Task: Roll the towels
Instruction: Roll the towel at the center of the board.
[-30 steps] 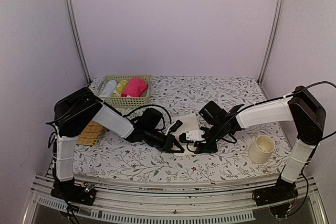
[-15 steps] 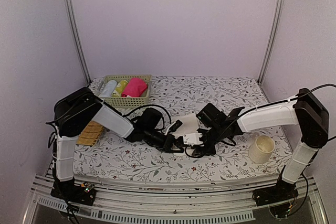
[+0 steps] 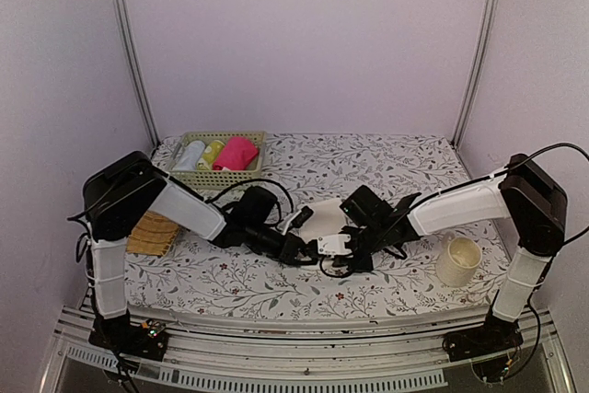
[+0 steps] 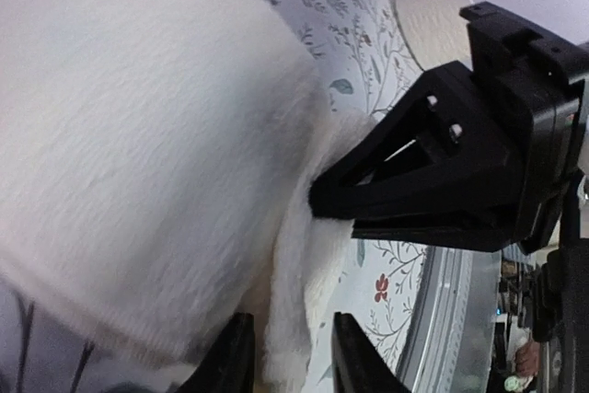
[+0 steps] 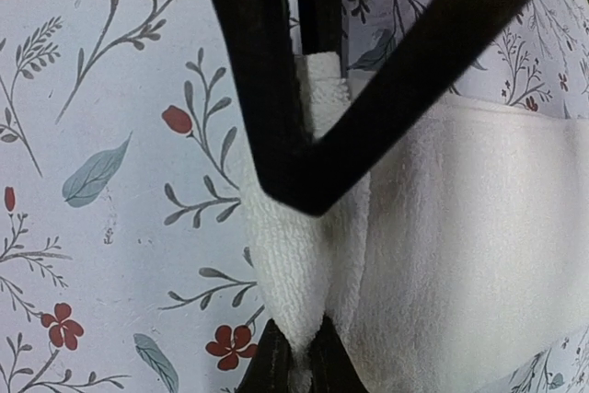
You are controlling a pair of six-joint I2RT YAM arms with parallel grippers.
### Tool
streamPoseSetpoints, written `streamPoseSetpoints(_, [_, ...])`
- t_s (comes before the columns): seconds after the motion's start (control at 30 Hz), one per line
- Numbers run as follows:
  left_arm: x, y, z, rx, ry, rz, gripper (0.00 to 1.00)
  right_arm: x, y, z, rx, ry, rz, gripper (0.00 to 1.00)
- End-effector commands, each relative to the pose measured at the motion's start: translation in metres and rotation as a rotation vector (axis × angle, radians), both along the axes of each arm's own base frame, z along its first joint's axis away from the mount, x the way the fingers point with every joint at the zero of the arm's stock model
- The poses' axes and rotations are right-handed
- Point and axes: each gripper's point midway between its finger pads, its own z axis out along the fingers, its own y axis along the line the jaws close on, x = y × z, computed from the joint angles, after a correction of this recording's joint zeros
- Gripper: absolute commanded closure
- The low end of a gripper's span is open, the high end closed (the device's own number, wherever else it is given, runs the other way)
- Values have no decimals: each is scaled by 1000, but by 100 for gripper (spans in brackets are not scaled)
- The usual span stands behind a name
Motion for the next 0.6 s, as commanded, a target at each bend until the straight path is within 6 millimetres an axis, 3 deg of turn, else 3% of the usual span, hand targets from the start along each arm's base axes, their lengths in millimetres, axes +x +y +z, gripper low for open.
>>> streamPoseSetpoints(0.0, [13, 43, 8, 111, -198, 115, 63, -39, -21, -23, -76, 227, 31, 97])
streamPoseSetpoints(0.1, [12, 59, 41, 66, -414, 170, 58, -48, -16, -7, -14, 382, 24, 97])
streamPoseSetpoints(0.23, [-13, 69, 66, 30, -702, 162, 52, -52, -14, 7, 44, 571, -8, 97])
streamPoseSetpoints(0.3, [-32, 67, 70, 21, -826, 119, 50, -55, -15, 5, 33, 675, -27, 97])
streamPoseSetpoints(0.4, [-46, 63, 71, 41, -966, 62, 50, -50, -12, 7, 53, 811, -58, 97])
streamPoseSetpoints(0.57, [-53, 44, 66, 64, -1050, -58, 51, -39, -11, 6, 76, 989, -109, 97])
